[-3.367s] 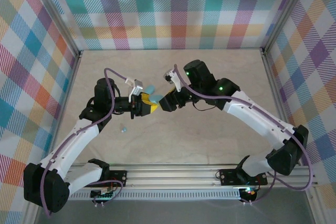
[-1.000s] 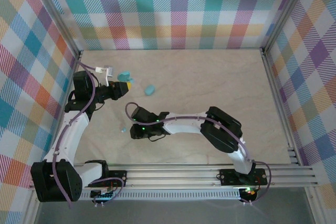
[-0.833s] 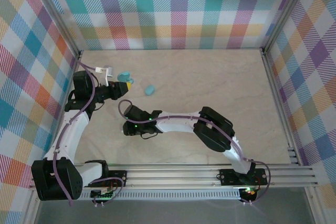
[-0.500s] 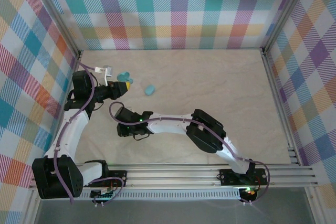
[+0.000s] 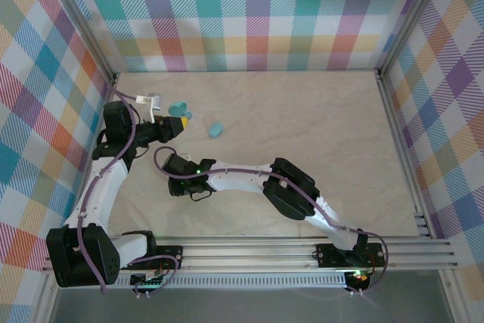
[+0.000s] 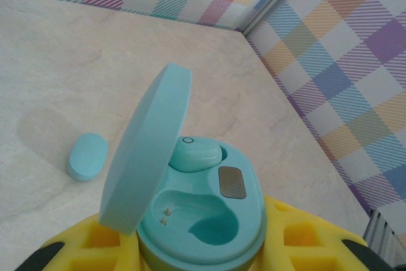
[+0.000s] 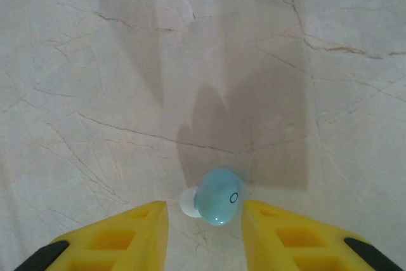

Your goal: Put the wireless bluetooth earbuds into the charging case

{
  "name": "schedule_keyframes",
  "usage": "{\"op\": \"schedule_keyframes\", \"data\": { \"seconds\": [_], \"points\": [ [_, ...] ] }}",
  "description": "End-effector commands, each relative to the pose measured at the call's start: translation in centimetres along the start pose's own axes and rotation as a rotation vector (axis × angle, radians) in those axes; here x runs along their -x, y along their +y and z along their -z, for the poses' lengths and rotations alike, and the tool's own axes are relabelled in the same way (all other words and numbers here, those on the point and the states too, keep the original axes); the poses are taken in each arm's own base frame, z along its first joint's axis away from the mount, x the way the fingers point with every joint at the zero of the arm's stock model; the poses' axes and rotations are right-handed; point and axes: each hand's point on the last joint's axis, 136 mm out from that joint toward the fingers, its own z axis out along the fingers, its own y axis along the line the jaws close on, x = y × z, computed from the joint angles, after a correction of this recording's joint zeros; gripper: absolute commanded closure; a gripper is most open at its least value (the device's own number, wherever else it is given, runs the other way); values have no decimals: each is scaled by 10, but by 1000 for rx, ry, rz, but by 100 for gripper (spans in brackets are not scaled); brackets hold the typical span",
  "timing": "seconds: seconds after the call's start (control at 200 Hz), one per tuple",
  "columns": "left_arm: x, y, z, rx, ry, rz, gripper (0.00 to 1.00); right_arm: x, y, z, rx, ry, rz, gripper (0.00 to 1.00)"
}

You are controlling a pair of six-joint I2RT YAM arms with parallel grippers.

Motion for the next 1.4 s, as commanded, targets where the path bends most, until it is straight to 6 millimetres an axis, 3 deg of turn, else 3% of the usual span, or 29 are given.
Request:
{"op": "schedule_keyframes", "data": {
  "seconds": [0.0,0.47,0.635,0.795,0.98,1.395],
  "points": [
    [9,-7,6,-26,-31,-20,100,-2,-5,-9,-33,10,28,63],
    [11,-12,8,-45,-43,-18,100,-9,-22,-19,-78,56,4,69],
    [8,-12,9,-43,-38,-17,100,-5,-25,-10,-64,45,-1,72],
    [3,-13,9,-45,-31,-24,100,6,-40,9,-50,7,-24,75],
    [-4,-14,9,-59,-14,-19,100,14,-75,34,-80,-26,-31,76],
    [-31,-18,6,-105,43,-12,100,12,-176,98,-178,-13,-55,77]
  ]
}}
